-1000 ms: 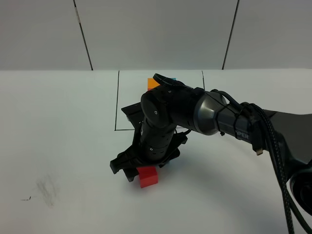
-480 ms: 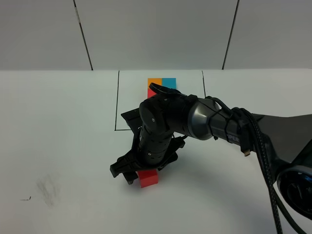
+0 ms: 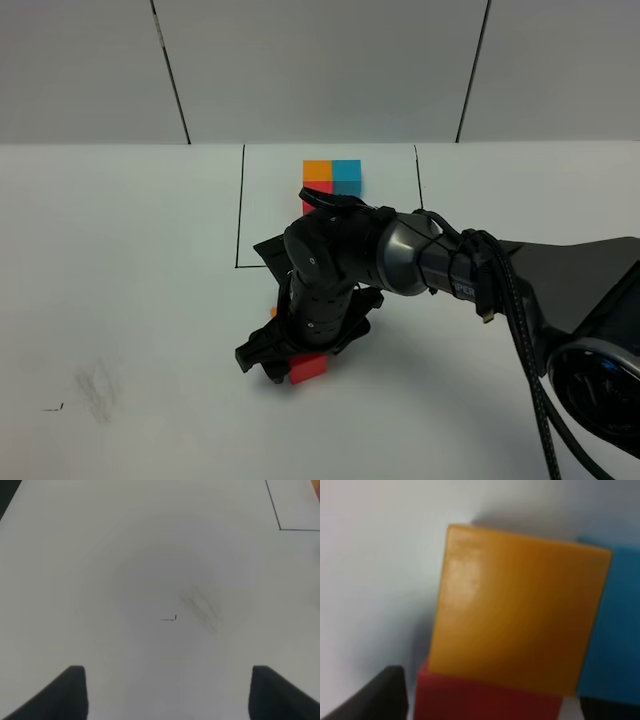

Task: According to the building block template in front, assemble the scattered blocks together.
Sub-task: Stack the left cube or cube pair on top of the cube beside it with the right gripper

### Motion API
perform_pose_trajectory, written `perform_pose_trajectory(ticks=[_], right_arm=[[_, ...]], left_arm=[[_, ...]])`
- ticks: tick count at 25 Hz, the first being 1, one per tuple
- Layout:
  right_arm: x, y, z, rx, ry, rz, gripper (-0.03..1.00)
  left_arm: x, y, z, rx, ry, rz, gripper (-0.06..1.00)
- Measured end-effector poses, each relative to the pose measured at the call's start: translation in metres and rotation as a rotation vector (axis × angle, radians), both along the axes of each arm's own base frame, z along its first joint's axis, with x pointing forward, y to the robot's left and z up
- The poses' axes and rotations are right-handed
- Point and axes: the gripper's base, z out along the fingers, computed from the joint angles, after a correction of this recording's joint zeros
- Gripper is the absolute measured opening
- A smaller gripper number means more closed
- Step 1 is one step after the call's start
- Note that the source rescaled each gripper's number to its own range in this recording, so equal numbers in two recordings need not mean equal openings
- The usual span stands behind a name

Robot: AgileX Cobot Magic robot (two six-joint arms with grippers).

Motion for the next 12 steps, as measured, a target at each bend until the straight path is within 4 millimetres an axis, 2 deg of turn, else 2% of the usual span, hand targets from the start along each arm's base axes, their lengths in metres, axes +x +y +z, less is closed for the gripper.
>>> perform_pose_trajectory(ticks=[4, 6, 9, 11, 12], right_arm=[[0.0008, 0.0003, -0.0007, 0.003, -0.007, 0.000, 0.49], [0.0010, 0.0002, -0.0007, 0.001, -0.010, 0.002, 0.45], [0.0013, 0.0004, -0.0010, 0.002, -0.014, 0.003, 0.27], [0.0016, 0.0006, -0.0014, 0.003, -0.016, 0.004, 0.06], [0.0016, 0.0006, -0.0014, 0.003, -0.016, 0.004, 0.00]], left_arm=[[0.0000, 0.0000, 0.0000, 0.000, 0.000, 0.000, 0.61], [0.0000, 0.0000, 0.0000, 0.000, 0.000, 0.000, 0.61], [0.0000, 0.0000, 0.0000, 0.000, 0.000, 0.000, 0.61], [0.0000, 0.0000, 0.0000, 0.000, 0.000, 0.000, 0.61], [0.0000, 0.0000, 0.0000, 0.000, 0.000, 0.000, 0.61]])
